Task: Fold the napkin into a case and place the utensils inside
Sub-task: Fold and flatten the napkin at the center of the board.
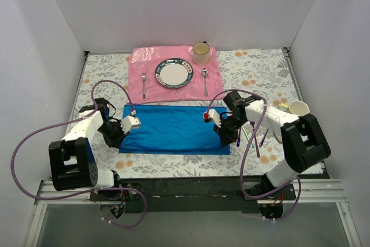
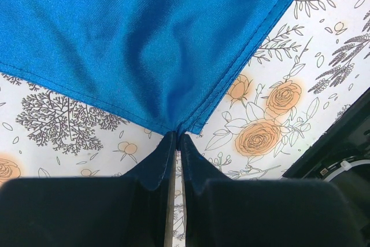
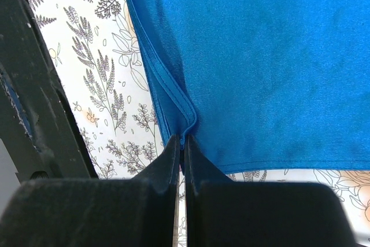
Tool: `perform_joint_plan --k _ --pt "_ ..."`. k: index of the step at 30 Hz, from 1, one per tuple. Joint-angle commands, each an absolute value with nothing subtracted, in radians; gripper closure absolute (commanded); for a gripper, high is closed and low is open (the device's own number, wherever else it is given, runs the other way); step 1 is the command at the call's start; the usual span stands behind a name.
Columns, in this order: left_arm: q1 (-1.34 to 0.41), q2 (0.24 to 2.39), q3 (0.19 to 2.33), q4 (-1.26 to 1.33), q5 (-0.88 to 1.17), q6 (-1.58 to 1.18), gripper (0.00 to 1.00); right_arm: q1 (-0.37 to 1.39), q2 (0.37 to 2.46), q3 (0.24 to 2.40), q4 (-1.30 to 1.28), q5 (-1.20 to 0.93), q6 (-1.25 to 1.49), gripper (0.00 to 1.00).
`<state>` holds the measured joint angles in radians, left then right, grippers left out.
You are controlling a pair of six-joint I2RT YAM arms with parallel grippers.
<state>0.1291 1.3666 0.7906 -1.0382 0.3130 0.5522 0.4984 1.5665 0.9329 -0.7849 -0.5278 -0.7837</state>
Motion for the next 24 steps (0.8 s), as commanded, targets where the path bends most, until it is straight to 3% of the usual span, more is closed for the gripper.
perform_joint_plan --k 1,21,24 --pt "0.130 1.327 0.790 -1.032 0.308 0.557 1.00 0.505 1.520 0.925 -0.822 -0.526 -0.784 0.99" --pt "0.117 1.313 0.770 -1.019 0.305 0.551 1.00 0.503 1.545 0.916 -0.808 -0.494 -0.788 0.92" --pt "0.114 1.310 0.775 -1.022 0.304 0.551 0.98 0.505 1.539 0.925 -0.827 -0.506 -0.790 0.78"
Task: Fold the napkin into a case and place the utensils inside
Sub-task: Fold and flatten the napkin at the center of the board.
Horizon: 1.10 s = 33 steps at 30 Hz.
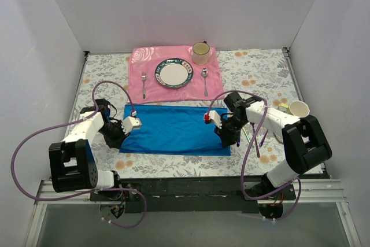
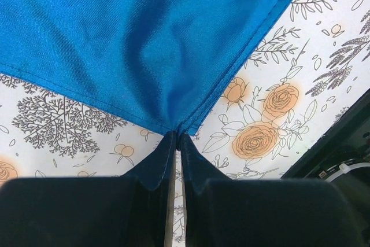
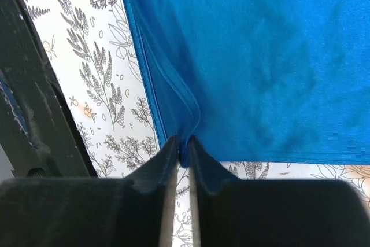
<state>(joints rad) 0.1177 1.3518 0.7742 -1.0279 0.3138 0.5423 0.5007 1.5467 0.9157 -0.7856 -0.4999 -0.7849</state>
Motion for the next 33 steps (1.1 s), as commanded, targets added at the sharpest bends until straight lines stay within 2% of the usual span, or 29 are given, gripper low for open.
perform_joint_plan --k 1,2,3,5,7,15,19,24,33 --pt "0.115 1.310 0.778 -1.025 0.302 0.554 0.97 0.505 1.537 0.931 -0.836 -0.511 -0.793 0.69" --pt "0.114 1.310 0.782 -1.029 0.305 0.555 0.94 0.505 1.532 0.940 -0.851 -0.518 -0.796 0.65" --pt "0.114 1.307 0.796 -1.043 0.310 0.555 0.84 0.505 1.522 0.946 -0.859 -0.522 -0.795 0.60" --pt "0.115 1.289 0.813 -1.061 0.322 0.566 0.74 0.505 1.509 0.965 -0.882 -0.523 -0.796 0.50" --pt "0.115 1.269 0.850 -1.104 0.344 0.575 0.69 0.505 1.494 0.983 -0.900 -0.523 -0.792 0.50" --pt "0.114 1.284 0.943 -1.135 0.429 0.456 0.68 0.503 1.511 1.069 -0.931 -0.546 -0.716 0.50" --pt "0.115 1.318 0.937 -1.078 0.440 0.381 0.64 0.509 1.523 1.032 -0.876 -0.499 -0.689 0.53" --pt "0.117 1.324 0.904 -1.049 0.430 0.357 0.57 0.532 1.487 0.977 -0.859 -0.443 -0.706 0.51" --pt "0.118 1.339 0.908 -1.046 0.434 0.336 0.54 0.649 1.450 0.894 -0.792 -0.324 -0.715 0.49"
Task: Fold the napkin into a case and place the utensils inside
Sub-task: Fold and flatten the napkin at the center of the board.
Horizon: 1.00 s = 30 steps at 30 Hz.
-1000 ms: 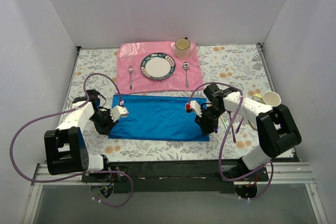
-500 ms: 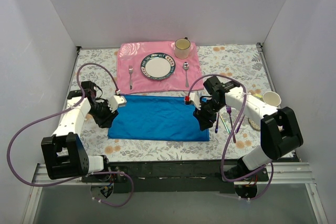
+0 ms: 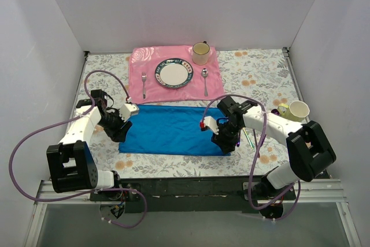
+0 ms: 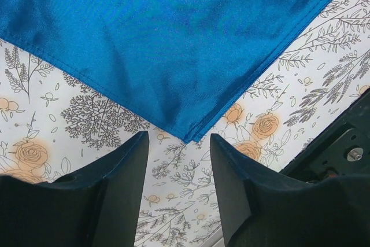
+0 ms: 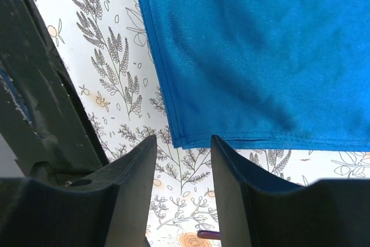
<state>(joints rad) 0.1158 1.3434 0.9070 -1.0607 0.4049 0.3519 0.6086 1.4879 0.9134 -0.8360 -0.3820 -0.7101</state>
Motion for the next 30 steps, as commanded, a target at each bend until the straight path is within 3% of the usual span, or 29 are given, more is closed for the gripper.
perform_joint_plan --k 1,15,25,30 --pt "0.118 1.338 0.910 -1.045 0.434 0.339 0.53 0.655 1.448 0.890 -0.785 -0.304 -0.713 0.49" --pt "0.117 1.330 0.899 -1.023 0.405 0.364 0.54 0.713 1.479 0.871 -0.761 -0.242 -0.719 0.55" --pt "0.118 1.341 0.900 -1.025 0.414 0.362 0.54 0.722 1.459 0.902 -0.812 -0.301 -0.715 0.45" --pt "0.117 1.338 0.902 -1.023 0.416 0.364 0.54 0.722 1.491 0.874 -0.772 -0.258 -0.718 0.48"
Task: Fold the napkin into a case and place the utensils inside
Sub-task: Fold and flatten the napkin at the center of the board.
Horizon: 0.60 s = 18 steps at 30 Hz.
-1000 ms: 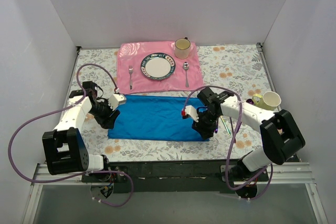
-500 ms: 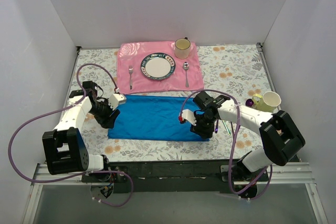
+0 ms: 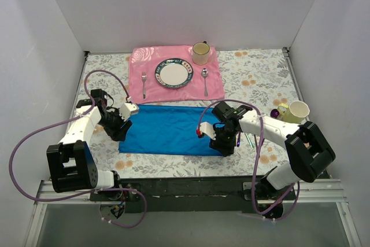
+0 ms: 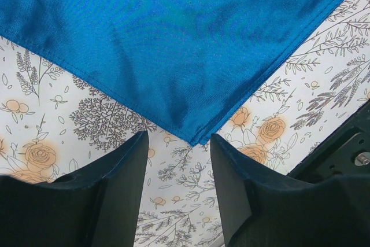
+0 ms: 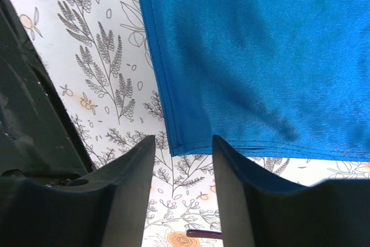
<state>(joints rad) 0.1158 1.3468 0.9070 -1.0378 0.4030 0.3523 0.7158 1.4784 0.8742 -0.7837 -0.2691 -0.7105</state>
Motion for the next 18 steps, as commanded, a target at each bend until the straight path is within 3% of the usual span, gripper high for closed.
perform_joint_plan --k 1,5,9,18 --pt "0.118 1.336 0.900 -1.022 0.414 0.367 0.54 0.721 1.493 0.874 -0.759 -0.243 -0.715 0.51" --pt "0.118 1.333 0.893 -1.022 0.411 0.373 0.54 0.721 1.500 0.876 -0.746 -0.209 -0.709 0.67" --pt "0.120 1.335 0.891 -1.020 0.413 0.371 0.54 0.722 1.496 0.874 -0.744 -0.190 -0.707 0.97" --pt "0.120 1.345 0.903 -1.019 0.419 0.370 0.54 0.722 1.459 0.874 -0.796 -0.221 -0.726 0.99"
